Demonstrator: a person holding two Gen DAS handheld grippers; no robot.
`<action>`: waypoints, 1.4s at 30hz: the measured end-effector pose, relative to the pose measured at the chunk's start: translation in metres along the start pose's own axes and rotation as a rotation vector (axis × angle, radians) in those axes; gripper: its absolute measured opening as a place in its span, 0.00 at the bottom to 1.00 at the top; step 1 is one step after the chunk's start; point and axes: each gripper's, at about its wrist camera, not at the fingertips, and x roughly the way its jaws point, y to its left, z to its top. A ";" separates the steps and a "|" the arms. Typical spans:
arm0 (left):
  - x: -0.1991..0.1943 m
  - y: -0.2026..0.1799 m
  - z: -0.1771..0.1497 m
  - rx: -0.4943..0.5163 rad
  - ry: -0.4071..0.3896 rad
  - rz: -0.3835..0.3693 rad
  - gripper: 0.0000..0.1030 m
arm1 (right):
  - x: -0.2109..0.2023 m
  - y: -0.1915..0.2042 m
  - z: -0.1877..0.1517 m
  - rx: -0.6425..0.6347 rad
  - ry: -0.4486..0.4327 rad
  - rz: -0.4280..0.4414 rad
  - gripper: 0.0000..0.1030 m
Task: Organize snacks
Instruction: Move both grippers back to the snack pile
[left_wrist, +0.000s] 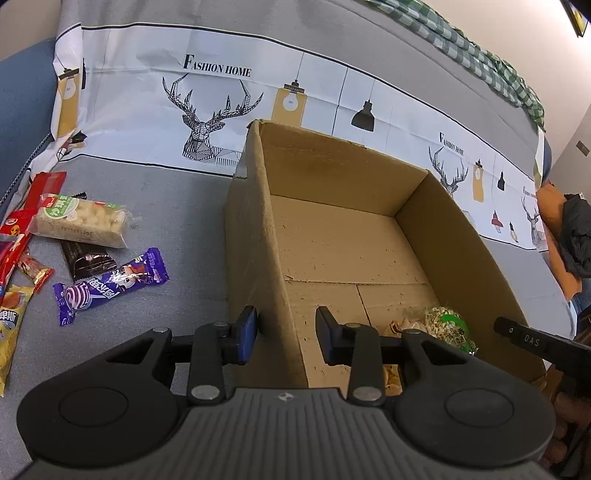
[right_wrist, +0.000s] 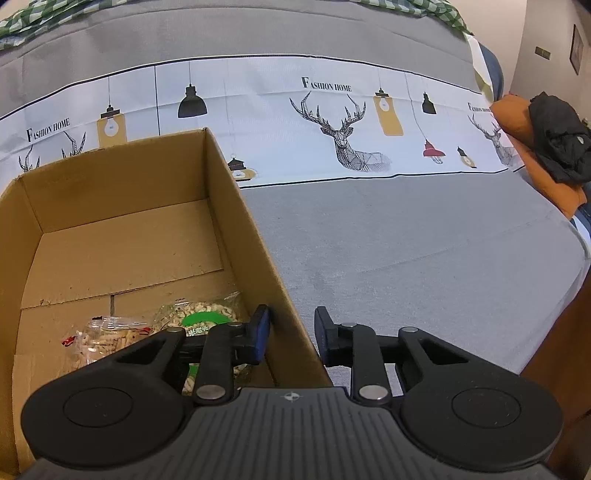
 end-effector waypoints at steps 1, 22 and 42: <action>0.000 0.000 0.000 -0.002 0.000 -0.002 0.37 | 0.000 0.000 0.000 0.000 -0.001 0.001 0.27; -0.054 0.037 0.013 0.069 -0.079 0.003 0.37 | -0.049 0.040 0.005 -0.009 -0.213 0.061 0.47; -0.032 0.201 0.015 -0.139 0.182 0.290 0.40 | -0.096 0.217 -0.020 -0.052 -0.139 0.814 0.30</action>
